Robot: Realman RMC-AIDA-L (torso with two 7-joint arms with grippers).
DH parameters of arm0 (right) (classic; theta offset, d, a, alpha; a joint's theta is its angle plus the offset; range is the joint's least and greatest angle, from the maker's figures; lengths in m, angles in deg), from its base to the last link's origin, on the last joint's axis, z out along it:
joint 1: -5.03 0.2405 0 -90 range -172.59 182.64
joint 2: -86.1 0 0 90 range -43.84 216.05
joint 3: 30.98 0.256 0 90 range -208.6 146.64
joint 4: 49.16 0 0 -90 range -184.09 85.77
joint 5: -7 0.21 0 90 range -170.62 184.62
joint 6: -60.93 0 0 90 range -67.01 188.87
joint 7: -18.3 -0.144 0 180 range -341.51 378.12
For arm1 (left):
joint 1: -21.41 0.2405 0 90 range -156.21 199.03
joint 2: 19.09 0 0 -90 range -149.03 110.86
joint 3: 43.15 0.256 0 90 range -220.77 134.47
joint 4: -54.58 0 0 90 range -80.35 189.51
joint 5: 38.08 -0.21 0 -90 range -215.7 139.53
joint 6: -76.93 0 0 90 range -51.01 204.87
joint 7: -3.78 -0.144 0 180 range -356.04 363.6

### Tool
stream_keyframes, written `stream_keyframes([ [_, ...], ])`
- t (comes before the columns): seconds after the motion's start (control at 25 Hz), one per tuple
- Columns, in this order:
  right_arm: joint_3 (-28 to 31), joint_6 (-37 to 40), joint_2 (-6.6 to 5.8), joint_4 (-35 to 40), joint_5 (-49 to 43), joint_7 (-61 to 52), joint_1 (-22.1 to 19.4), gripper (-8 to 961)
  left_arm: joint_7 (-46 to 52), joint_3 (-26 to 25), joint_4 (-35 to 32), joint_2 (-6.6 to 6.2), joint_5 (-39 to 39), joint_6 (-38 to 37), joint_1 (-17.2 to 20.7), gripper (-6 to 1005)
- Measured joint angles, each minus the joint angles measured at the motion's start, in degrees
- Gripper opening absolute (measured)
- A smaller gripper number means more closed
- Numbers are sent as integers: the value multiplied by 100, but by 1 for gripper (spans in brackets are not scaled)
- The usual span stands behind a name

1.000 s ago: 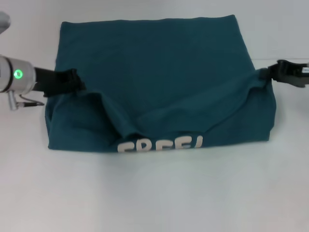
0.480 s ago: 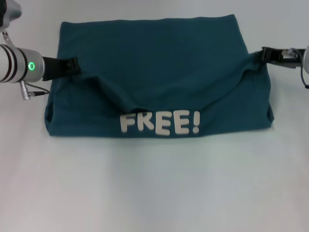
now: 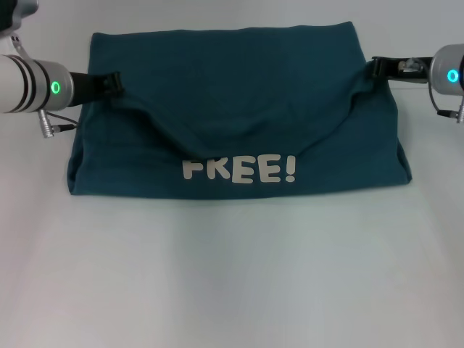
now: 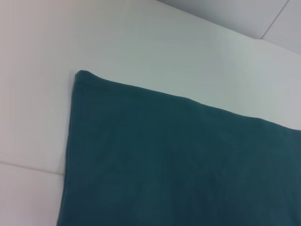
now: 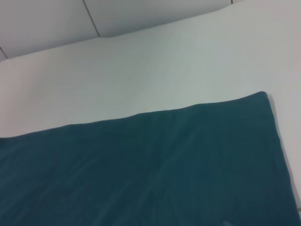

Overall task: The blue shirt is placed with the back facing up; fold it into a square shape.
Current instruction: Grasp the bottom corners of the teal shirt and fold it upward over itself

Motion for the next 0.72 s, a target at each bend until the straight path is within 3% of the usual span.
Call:
stream_keyframes([
  [0.72, -146, -191, 1, -34, 2, -9, 189, 135, 136, -25, 103, 14, -83, 464, -22, 75],
])
